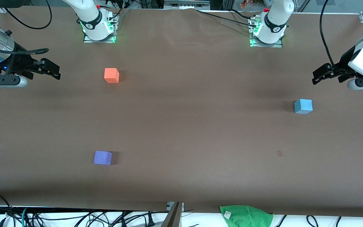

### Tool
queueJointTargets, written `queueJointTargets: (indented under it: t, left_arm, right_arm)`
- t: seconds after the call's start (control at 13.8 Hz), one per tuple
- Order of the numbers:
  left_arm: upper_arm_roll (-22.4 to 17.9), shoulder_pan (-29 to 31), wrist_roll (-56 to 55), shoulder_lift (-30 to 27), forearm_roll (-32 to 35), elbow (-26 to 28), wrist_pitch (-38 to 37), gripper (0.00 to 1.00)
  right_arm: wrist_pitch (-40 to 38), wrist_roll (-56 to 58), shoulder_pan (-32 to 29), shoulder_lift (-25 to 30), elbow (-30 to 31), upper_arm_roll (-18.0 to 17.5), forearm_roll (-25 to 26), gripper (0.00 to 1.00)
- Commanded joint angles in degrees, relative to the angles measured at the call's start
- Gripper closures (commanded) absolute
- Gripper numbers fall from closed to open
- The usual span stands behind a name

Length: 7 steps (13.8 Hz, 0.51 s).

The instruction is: Place blue block between orange and purple blocks

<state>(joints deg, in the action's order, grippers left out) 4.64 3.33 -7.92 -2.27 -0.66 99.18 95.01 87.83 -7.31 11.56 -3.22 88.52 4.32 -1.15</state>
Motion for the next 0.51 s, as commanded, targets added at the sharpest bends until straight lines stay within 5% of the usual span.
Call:
queueJointTargets:
  t: [0.0, 0.44]
  left_arm:
    - [-0.69, -1.05, 0.62, 0.95, 0.84, -2.24, -1.66, 0.00]
    - [-0.69, -0.96, 0.71, 2.71, 0.75, -4.35, -3.60, 0.00]
  right_arm:
    - [0.06, 1.24, -0.31, 0.23, 0.08, -0.10, 0.53, 0.00]
    - [0.06, 1.24, -0.31, 0.23, 0.08, -0.10, 0.53, 0.00]
